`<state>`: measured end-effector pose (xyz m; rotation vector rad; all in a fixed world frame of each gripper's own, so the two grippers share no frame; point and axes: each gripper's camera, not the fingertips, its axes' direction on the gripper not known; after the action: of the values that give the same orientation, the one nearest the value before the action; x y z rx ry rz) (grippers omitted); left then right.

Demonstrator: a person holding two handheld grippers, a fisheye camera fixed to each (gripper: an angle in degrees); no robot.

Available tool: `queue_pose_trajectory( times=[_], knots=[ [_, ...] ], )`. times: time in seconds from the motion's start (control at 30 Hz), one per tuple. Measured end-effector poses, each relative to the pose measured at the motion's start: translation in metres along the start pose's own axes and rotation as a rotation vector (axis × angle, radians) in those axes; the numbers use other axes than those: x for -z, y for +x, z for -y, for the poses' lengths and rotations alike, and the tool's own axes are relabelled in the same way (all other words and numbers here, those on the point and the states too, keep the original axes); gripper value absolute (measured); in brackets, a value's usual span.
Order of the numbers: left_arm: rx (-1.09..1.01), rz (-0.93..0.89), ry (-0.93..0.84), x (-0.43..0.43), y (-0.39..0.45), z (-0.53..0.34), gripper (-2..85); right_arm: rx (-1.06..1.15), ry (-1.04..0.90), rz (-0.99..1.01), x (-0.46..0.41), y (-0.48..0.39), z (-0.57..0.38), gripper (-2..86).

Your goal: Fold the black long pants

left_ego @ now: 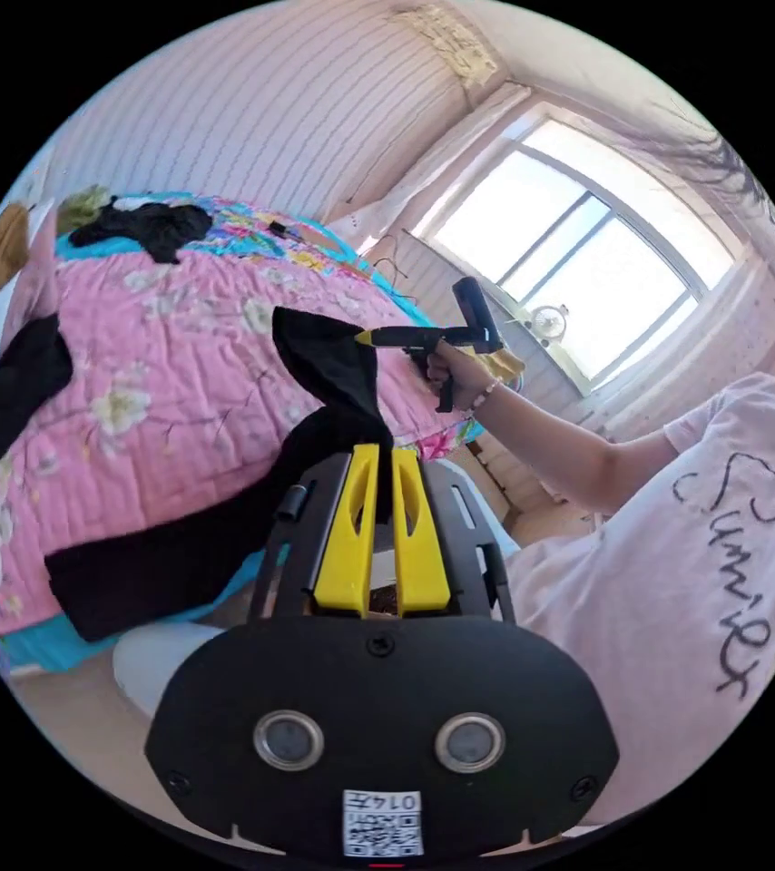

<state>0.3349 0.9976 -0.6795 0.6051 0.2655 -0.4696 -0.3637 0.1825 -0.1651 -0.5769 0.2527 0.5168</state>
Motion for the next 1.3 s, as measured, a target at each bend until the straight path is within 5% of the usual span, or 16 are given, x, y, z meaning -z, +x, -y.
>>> queue_pose_trajectory(
  times=[0.13, 0.3, 0.37, 0.5, 0.67, 0.97, 1.1, 1.3],
  knots=[
    [-0.320, -0.156, 0.114, 0.006, 0.080, 0.105, 0.4, -0.038, 0.329, -0.067, 0.152, 0.008, 0.002, 0.5],
    [-0.523, -0.479, 0.445, 0.110, 0.167, 0.230, 0.3, 0.231, 0.654, -0.321, 0.331, -0.098, 0.034, 0.5],
    [-0.554, -0.502, 0.497, 0.148, 0.179, 0.251, 0.2, 0.391, 0.878, -0.342, 0.400, -0.171, 0.044, 0.5],
    [-0.522, -0.370, 0.702, 0.239, 0.149, 0.235, 0.1, 0.578, 0.923, -0.346, 0.431, -0.260, 0.082, 0.5],
    [-0.226, -0.219, 0.785, 0.284, 0.045, 0.138, -0.1, 0.660, 0.360, -0.449, 0.292, -0.286, 0.190, 0.5],
    [0.514, 0.240, 0.403, 0.203, -0.112, -0.129, -0.4, 0.547, -0.430, -0.128, -0.099, -0.166, 0.174, 0.5],
    [0.580, 0.348, 0.325, 0.189, -0.130, -0.170, -0.4, 0.411, -0.516, 0.016, -0.179, -0.137, 0.150, 0.5],
    [0.524, 0.555, 0.426, 0.248, -0.155, -0.155, -0.1, 0.608, -0.432, 0.023, -0.206, -0.183, 0.196, 0.6]
  ],
)
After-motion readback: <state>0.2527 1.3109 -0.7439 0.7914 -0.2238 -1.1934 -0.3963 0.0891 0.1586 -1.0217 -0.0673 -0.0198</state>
